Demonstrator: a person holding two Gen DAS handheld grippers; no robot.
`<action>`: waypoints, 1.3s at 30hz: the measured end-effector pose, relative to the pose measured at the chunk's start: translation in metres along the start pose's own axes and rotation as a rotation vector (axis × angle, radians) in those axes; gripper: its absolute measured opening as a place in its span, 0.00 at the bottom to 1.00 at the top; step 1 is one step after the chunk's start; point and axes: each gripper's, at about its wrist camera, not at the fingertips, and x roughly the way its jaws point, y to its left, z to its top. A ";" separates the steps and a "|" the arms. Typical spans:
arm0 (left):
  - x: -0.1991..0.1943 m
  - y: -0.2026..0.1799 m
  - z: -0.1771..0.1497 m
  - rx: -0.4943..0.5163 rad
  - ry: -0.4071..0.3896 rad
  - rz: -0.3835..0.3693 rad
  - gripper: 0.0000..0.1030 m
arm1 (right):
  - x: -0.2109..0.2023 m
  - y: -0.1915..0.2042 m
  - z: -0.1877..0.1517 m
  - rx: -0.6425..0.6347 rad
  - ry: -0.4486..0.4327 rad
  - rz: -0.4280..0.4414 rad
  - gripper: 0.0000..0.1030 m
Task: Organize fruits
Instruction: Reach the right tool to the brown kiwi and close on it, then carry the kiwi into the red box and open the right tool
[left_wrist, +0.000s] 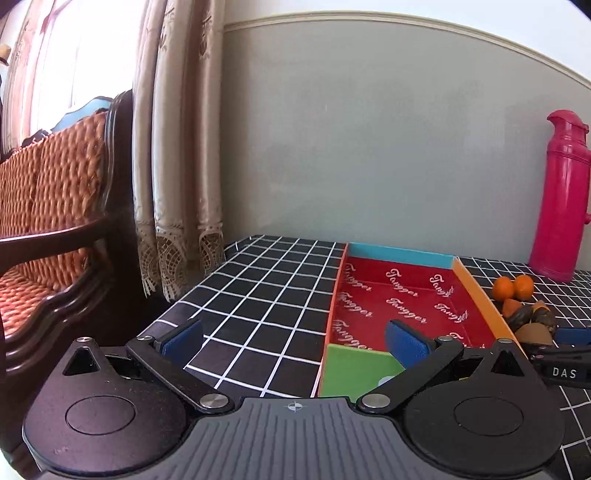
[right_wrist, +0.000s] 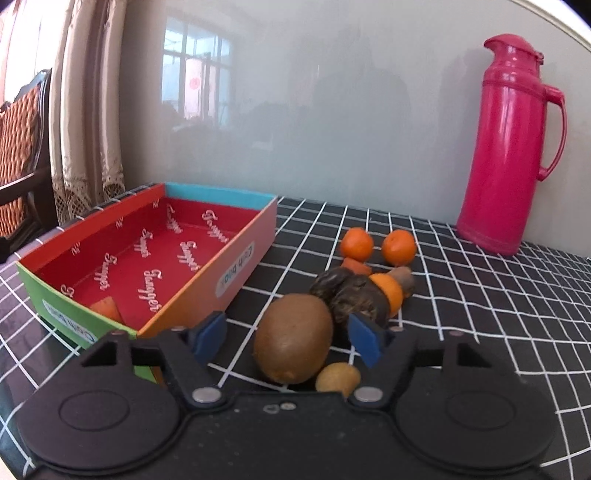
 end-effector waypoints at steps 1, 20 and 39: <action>0.000 0.000 0.000 0.002 -0.002 0.004 1.00 | 0.001 0.001 0.000 0.000 0.002 -0.001 0.69; 0.001 -0.002 -0.001 0.023 0.012 0.006 1.00 | 0.013 -0.003 -0.004 -0.023 0.067 -0.021 0.45; 0.000 -0.006 -0.001 0.049 0.008 0.006 1.00 | 0.011 -0.006 0.000 -0.051 0.049 -0.018 0.44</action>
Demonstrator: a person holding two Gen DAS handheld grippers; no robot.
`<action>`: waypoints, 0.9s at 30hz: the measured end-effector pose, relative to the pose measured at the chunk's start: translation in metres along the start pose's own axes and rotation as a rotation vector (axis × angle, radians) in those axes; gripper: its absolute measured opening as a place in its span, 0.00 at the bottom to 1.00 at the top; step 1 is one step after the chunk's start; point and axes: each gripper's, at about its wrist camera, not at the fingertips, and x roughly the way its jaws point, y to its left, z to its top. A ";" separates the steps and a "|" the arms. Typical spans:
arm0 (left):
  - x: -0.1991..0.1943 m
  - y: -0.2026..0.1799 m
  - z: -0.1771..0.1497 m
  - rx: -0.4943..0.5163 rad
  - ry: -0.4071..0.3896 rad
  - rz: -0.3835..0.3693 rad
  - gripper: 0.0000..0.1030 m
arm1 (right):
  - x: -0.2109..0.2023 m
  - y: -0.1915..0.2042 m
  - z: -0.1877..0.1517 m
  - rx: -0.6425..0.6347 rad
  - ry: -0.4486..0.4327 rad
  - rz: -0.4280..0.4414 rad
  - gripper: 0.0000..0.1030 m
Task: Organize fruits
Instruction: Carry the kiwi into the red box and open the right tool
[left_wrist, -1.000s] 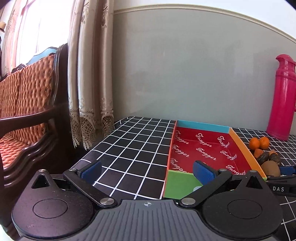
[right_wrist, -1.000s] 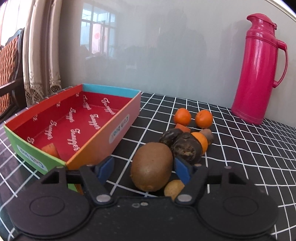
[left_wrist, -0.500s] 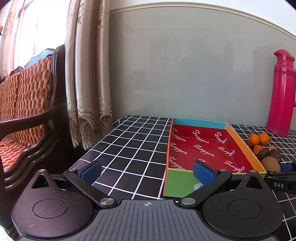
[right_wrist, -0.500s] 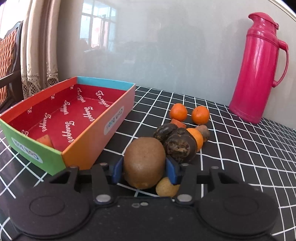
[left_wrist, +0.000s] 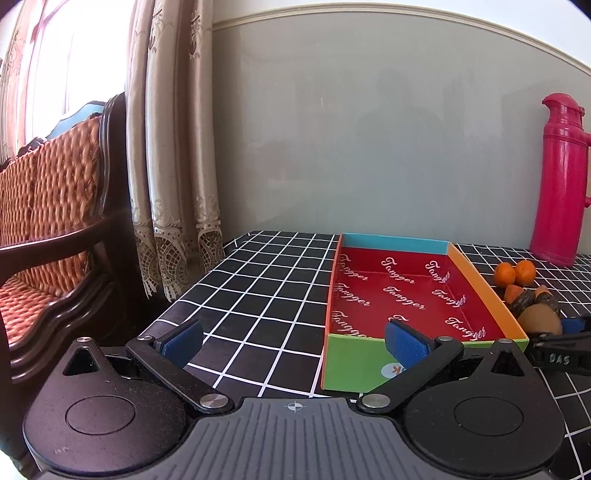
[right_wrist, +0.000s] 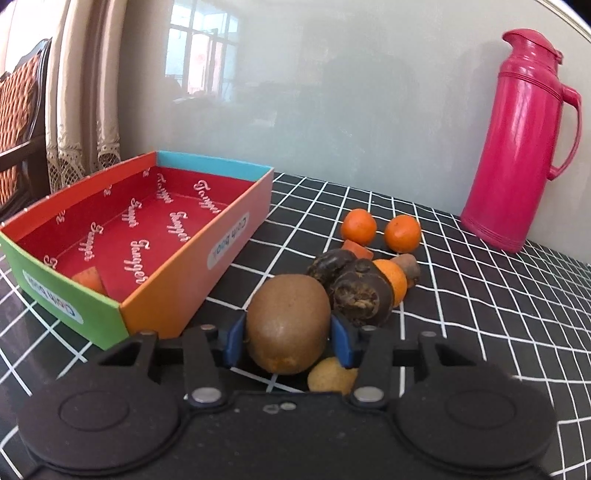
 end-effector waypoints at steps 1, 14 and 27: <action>0.000 0.000 0.000 0.000 -0.001 -0.002 1.00 | -0.003 -0.001 0.001 0.004 -0.009 -0.001 0.44; -0.002 0.009 -0.002 -0.008 -0.002 0.010 1.00 | -0.048 0.016 0.024 -0.005 -0.168 0.044 0.44; -0.002 0.034 -0.006 -0.042 0.015 0.048 1.00 | -0.029 0.071 0.032 -0.063 -0.158 0.135 0.44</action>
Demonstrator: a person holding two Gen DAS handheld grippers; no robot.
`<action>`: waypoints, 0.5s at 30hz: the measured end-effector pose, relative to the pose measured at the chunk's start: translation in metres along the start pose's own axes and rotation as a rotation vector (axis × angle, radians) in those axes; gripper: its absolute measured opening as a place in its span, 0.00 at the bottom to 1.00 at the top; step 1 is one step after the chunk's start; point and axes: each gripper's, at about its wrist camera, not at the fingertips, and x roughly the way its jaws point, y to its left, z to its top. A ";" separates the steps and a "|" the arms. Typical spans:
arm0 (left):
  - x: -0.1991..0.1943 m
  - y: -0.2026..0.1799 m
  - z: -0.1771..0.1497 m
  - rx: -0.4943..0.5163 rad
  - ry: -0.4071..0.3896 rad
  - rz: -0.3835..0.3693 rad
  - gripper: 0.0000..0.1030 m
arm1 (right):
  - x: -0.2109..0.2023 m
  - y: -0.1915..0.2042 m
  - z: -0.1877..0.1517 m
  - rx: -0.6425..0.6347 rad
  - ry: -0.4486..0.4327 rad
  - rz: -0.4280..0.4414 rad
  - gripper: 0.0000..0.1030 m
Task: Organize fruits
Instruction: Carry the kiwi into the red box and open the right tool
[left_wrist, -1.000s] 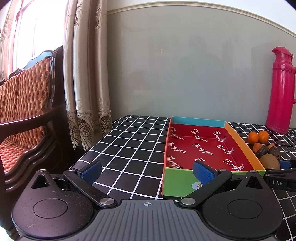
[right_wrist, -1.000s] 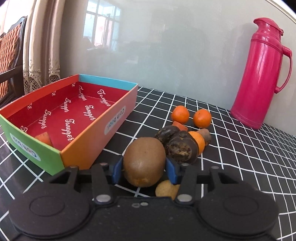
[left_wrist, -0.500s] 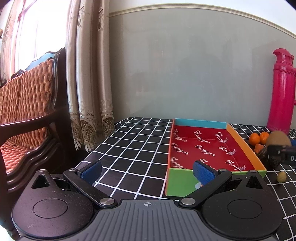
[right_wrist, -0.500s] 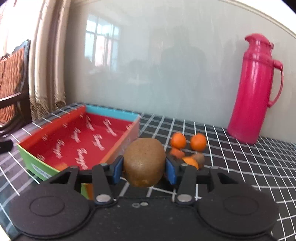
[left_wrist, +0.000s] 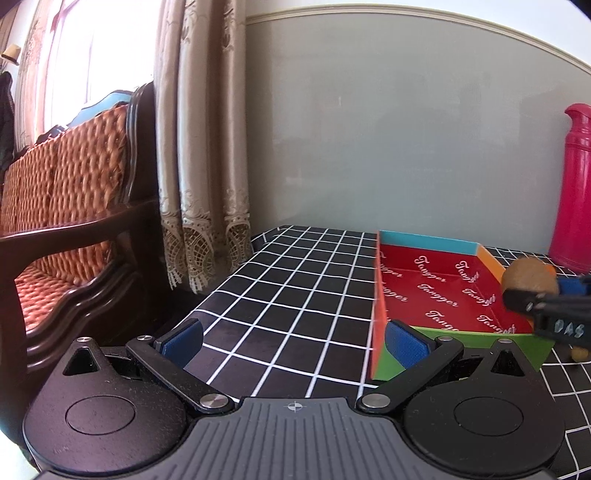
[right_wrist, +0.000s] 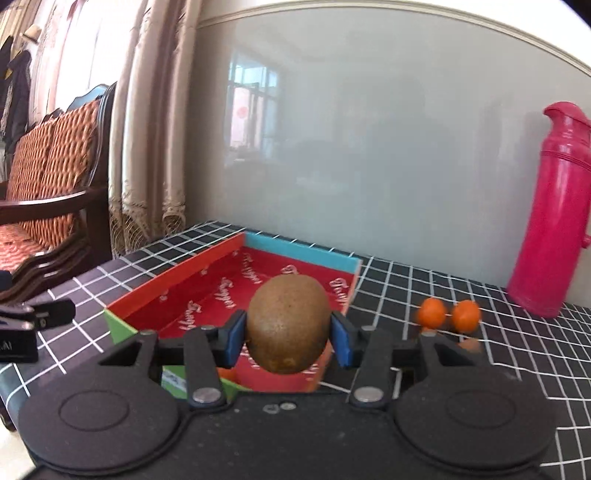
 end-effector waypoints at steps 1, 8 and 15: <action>0.000 0.002 0.000 -0.001 0.001 0.002 1.00 | 0.002 0.001 -0.001 0.003 0.010 0.003 0.44; 0.002 0.012 -0.001 -0.019 0.005 0.017 1.00 | 0.012 0.011 -0.005 -0.009 0.041 -0.006 0.46; 0.000 0.006 0.000 -0.015 -0.004 0.004 1.00 | -0.013 0.000 -0.003 -0.018 -0.068 -0.047 0.68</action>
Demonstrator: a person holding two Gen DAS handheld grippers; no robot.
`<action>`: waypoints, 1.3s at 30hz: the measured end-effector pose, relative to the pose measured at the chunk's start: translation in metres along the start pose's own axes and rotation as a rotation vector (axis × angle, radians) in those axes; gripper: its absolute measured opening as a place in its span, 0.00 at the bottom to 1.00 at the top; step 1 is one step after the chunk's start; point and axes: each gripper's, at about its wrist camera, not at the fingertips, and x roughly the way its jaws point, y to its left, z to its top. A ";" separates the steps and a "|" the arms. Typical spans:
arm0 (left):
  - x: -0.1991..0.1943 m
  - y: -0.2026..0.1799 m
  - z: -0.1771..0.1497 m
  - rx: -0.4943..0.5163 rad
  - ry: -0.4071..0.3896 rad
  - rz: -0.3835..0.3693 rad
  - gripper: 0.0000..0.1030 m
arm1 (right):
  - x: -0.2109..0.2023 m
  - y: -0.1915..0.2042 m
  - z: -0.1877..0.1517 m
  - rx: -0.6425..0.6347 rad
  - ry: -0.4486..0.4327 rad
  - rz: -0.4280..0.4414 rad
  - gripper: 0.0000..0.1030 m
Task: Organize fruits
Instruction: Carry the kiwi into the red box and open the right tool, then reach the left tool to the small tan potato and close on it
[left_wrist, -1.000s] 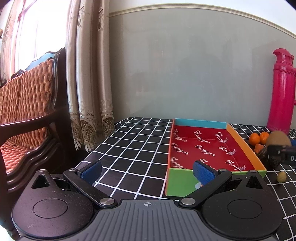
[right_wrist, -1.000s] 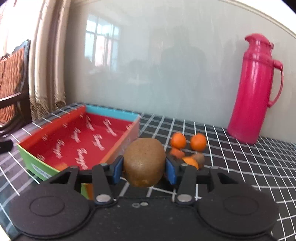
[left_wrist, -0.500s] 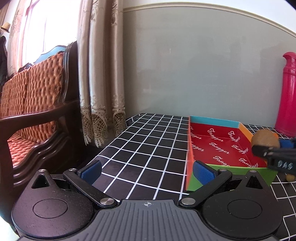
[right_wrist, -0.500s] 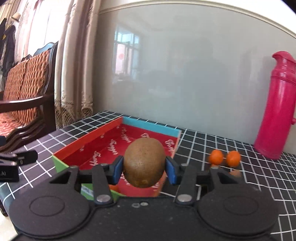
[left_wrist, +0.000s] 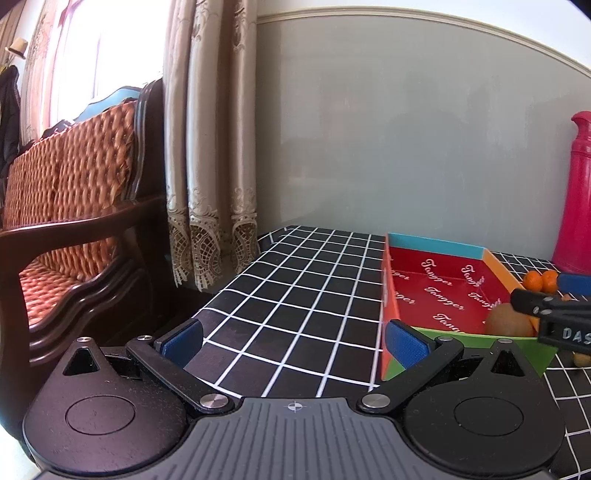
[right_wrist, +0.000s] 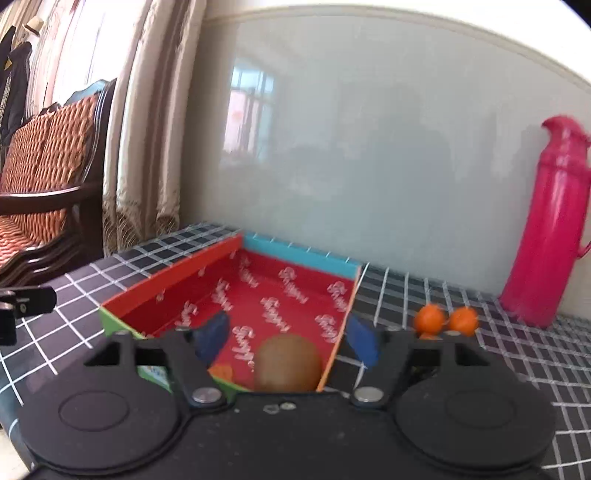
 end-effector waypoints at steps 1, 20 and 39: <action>0.000 -0.002 0.000 0.004 -0.003 -0.004 1.00 | -0.001 -0.003 0.000 0.001 -0.002 -0.006 0.68; -0.005 -0.062 0.007 0.047 -0.038 -0.134 1.00 | -0.046 -0.097 -0.019 0.039 -0.001 -0.231 0.85; -0.022 -0.153 0.006 0.160 -0.082 -0.262 1.00 | -0.069 -0.174 -0.052 0.140 0.038 -0.388 0.86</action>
